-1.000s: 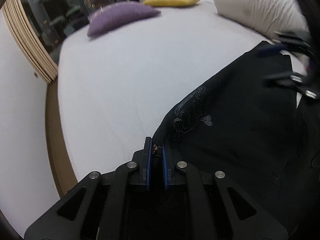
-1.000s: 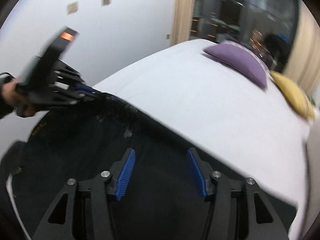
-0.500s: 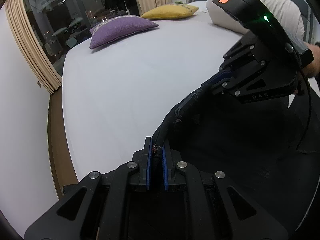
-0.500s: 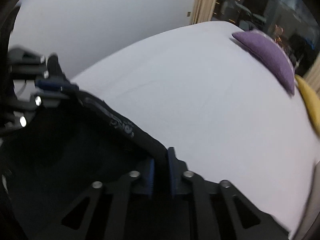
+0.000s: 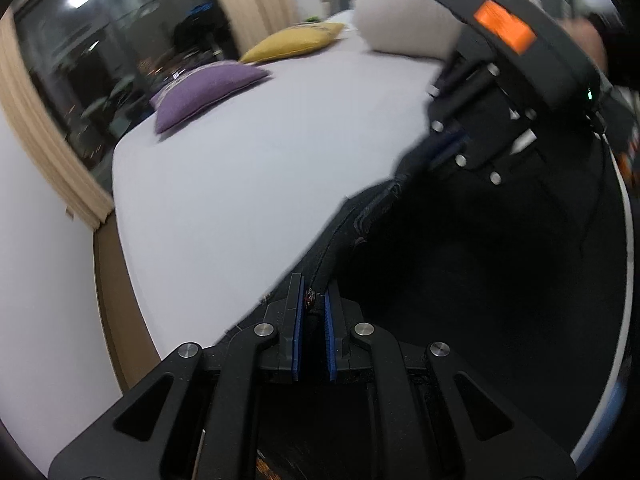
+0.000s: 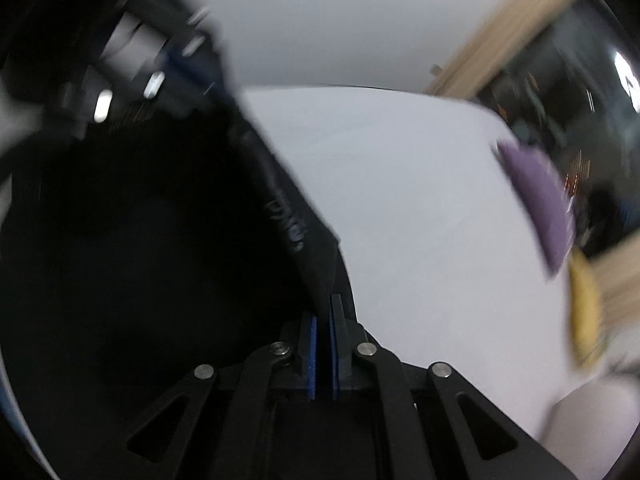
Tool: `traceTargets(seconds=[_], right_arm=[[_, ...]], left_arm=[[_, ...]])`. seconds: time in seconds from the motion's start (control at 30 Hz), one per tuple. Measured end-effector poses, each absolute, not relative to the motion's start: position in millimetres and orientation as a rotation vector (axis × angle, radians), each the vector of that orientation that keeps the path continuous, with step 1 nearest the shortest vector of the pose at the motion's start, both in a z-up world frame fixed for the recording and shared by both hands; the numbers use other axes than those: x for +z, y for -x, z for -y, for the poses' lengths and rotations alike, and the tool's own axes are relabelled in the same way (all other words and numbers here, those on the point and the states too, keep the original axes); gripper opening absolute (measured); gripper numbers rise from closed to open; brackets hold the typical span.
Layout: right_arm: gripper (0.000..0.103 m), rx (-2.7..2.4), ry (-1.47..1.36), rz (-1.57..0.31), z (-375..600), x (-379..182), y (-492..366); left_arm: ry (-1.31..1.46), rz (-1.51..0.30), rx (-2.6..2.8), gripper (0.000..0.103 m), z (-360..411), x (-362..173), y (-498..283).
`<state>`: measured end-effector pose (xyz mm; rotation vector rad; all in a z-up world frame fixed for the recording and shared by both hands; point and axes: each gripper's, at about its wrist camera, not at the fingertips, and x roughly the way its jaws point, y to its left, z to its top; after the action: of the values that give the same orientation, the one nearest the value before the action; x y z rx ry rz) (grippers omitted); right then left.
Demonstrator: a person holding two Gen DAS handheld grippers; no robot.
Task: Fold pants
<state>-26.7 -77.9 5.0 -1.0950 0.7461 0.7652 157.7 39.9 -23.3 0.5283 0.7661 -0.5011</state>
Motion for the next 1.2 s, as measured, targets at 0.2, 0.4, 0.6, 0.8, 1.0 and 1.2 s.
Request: traceTargets(seconds=[0.2, 0.4, 0.6, 0.8, 1.0, 1.2], right_arm=[[0.005, 0.756, 1.560, -0.537, 76, -31, 94], [0.005, 0.774, 1.872, -0.374, 81, -70, 146], [0.005, 0.796, 1.981, -0.319, 91, -89, 174], [0.005, 0.806, 1.992, -0.335, 88, -85, 178], [0.005, 0.819, 1.976, -0.388, 79, -82, 180], [0.005, 0.806, 1.953, -0.444, 64, -84, 155]], left_arm=[[-0.630, -0.764, -0.584, 0.008, -24, -43, -94], [-0.727, -0.781, -0.655, 0.008, -5, -66, -46], [-0.817, -0.785, -0.743, 0.008, 13, -82, -6], [-0.897, -0.783, -0.806, 0.008, 23, -97, 25], [-0.923, -0.812, -0.861, 0.008, 26, -106, 38], [-0.929, -0.843, -0.870, 0.006, 25, -113, 31]])
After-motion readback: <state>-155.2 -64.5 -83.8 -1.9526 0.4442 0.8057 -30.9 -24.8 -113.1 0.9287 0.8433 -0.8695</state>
